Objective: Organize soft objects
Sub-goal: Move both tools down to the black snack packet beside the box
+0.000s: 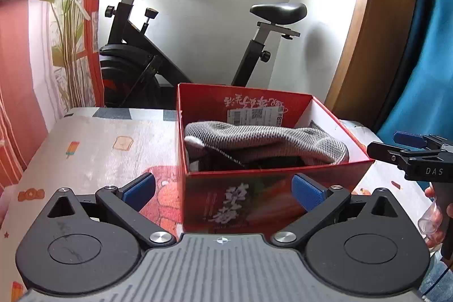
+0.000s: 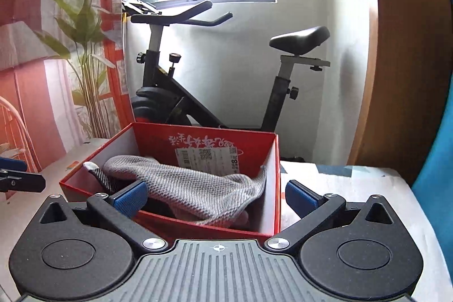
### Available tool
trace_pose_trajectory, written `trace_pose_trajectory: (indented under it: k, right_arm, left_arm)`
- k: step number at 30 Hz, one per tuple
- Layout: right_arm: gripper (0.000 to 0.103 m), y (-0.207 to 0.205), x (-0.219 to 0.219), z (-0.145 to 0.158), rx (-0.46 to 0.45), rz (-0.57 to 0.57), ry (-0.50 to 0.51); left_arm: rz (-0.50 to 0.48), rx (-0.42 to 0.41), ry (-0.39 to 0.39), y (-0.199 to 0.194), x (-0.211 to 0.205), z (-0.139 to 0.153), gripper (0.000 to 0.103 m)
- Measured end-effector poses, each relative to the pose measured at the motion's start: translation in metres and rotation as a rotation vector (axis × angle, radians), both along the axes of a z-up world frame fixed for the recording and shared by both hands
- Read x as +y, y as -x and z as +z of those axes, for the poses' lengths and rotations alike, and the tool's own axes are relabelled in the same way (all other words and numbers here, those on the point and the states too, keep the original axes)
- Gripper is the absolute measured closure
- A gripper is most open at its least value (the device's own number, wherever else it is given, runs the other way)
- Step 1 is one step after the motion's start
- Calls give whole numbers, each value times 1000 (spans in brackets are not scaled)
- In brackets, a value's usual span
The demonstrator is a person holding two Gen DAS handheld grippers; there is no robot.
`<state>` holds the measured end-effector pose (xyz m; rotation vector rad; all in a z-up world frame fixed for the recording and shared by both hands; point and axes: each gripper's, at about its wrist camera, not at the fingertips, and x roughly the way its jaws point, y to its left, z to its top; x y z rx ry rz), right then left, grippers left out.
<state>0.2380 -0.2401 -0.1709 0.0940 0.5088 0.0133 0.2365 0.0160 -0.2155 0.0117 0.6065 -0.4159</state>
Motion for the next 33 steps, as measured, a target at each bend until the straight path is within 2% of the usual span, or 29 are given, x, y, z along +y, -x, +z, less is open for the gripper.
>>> trace_pose_trajectory:
  k: [4,9,14,19,25,29,33]
  right_arm:
    - [0,23,10,-17,11,1,27]
    - [0,41,19,-43,62,21,6]
    - [3,46,31,-74,146,51,25]
    - [7,47,44,-95,216,104,15]
    - [14,40,57,-110,285,180,-13]
    - [15,37,71,-114,322,245,-18]
    - [23,34,85,-118,344,305,-6]
  left_arm:
    - [22,29,15,12,8,-16,0]
    - [58,78,26,20,14,-37,0]
    - [72,123,9,25,16,-56,0]
    - [63,178,28,28,17,-75,2]
    - [36,220,38,20,12,-91,13]
    - [-13,260,74,9,7,-98,26]
    - [-35,268,94,3,1,-101,36]
